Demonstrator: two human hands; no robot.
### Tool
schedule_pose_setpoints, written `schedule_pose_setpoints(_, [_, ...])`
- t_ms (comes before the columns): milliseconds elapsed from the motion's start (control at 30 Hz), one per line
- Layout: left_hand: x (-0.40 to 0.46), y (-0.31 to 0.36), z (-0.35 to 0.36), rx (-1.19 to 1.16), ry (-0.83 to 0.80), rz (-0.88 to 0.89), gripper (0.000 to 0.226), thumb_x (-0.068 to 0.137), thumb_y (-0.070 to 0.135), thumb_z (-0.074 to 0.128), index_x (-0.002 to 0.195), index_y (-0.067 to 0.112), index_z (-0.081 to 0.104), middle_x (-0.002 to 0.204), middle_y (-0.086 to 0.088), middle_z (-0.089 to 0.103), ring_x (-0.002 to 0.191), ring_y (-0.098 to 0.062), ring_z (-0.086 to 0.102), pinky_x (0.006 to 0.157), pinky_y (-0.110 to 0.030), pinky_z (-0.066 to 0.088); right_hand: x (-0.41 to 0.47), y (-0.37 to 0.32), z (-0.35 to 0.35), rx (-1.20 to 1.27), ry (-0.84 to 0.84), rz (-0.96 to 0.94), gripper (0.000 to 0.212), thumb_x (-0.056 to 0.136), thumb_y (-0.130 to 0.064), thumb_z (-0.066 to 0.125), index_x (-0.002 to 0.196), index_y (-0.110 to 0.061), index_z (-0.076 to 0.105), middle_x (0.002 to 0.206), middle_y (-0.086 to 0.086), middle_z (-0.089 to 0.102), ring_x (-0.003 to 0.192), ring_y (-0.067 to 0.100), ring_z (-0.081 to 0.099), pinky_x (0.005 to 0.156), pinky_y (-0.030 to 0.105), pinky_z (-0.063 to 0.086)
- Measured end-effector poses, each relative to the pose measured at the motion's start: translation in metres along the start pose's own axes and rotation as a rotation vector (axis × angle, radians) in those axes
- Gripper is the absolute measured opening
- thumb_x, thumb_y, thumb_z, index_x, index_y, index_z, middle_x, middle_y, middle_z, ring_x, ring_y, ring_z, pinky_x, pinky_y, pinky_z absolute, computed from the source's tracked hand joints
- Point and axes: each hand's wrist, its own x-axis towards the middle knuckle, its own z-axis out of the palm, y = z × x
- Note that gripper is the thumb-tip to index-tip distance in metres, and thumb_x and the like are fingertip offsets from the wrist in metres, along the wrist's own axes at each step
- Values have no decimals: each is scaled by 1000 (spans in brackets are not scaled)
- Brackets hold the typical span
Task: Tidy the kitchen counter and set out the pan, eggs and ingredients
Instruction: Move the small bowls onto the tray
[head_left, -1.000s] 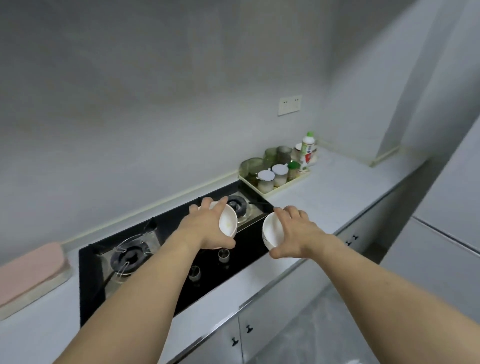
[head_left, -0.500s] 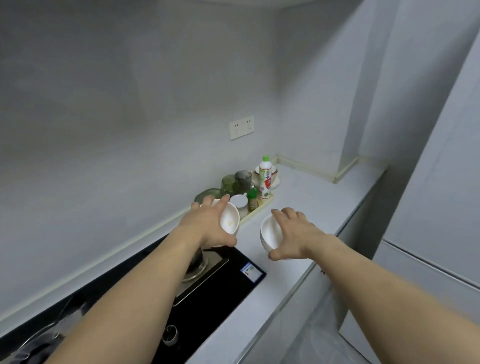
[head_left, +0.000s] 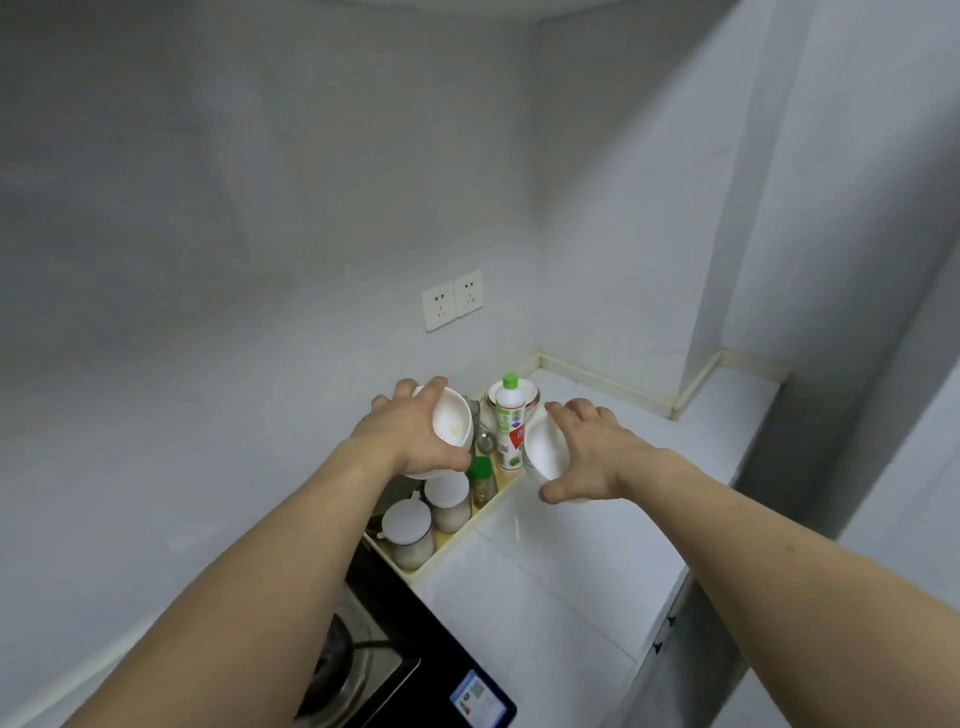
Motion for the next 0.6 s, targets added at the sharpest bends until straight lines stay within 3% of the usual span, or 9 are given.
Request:
schedule_pose_setpoints(433, [133, 64, -23, -62, 61, -70, 104, 66, 52, 75, 149, 36, 15, 150, -2, 23, 132, -34, 29, 96, -44, 40, 116, 91, -42, 47, -10, -3, 112, 63, -52, 74, 150, -23, 10, 147, 1, 22, 134, 27, 23, 101, 41, 39])
schedule_pose_setpoints(600, [188, 92, -31, -94, 103, -122, 99, 67, 49, 72, 148, 36, 17, 147, -1, 25, 131, -34, 29, 90, -40, 39, 172, 120, -60, 25, 2, -70, 111, 63, -52, 73, 149, -23, 9, 148, 2, 20, 134, 28, 22, 104, 43, 37])
